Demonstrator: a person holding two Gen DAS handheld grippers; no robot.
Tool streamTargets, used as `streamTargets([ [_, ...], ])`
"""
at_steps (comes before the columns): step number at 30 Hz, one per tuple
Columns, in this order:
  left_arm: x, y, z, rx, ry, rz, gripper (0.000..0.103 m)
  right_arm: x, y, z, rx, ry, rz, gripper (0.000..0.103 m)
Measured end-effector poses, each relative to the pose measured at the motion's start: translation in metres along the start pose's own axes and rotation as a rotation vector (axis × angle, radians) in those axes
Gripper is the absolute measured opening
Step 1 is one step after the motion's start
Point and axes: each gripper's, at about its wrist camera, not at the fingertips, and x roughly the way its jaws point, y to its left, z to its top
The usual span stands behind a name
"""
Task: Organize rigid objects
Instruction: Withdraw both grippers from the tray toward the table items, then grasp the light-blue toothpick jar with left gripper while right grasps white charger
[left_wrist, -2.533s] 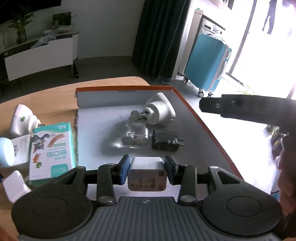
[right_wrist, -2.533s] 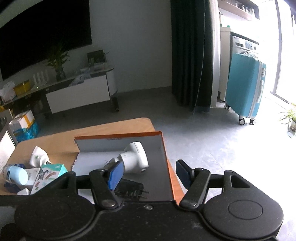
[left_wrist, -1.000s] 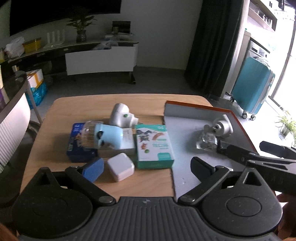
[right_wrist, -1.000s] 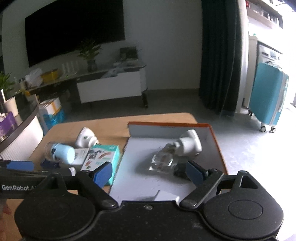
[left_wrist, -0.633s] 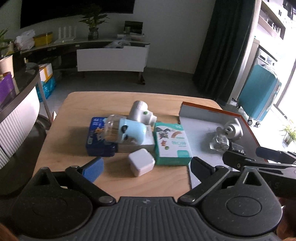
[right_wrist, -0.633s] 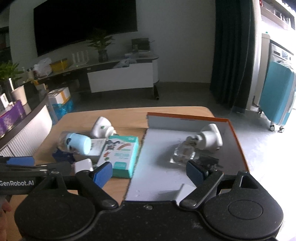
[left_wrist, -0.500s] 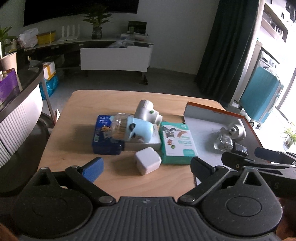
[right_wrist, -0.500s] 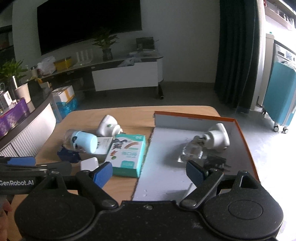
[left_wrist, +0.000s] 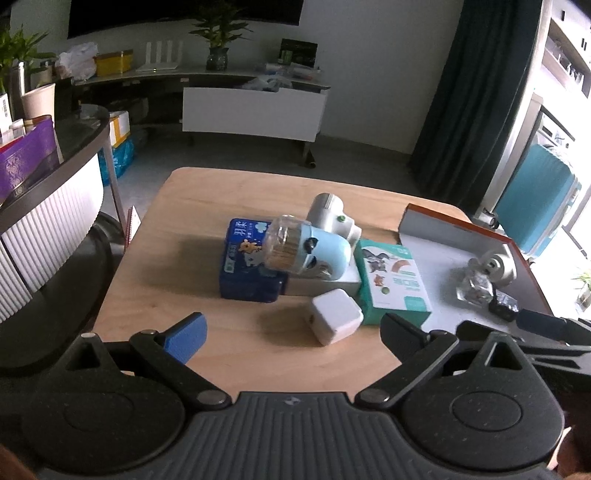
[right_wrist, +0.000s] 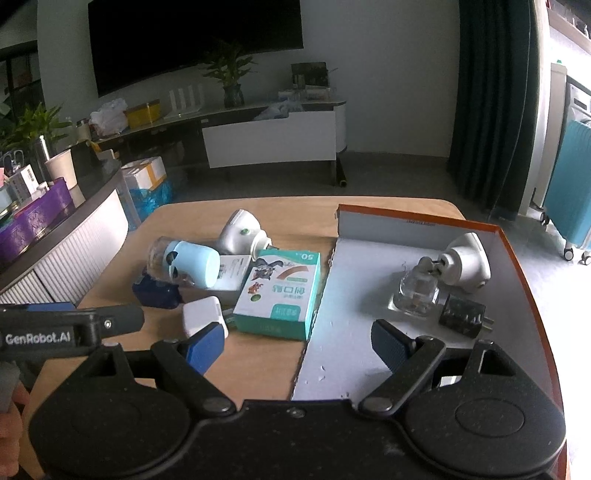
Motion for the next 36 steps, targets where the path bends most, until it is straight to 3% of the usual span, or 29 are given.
streamTargets([
  [15,0.054,-0.014,0.023,0.078,-0.037,0.057,0.103,0.013,-0.006,-0.005,0.020,0.021,0.004,0.102],
  [24,0.090,-0.017,0.033,0.102,-0.017,0.104,0.103,0.024,-0.011,-0.007,0.030,0.047,0.007,0.102],
  [27,0.093,-0.013,0.035,0.103,-0.025,0.067,0.092,0.027,-0.008,-0.007,0.024,0.055,0.017,0.102],
  [28,0.092,-0.011,0.036,0.096,-0.023,0.045,0.082,0.027,-0.007,-0.007,0.020,0.057,0.022,0.102],
  [36,0.071,0.007,0.034,0.076,-0.038,0.019,0.081,0.035,0.013,-0.005,-0.032,0.069,0.089,0.101],
])
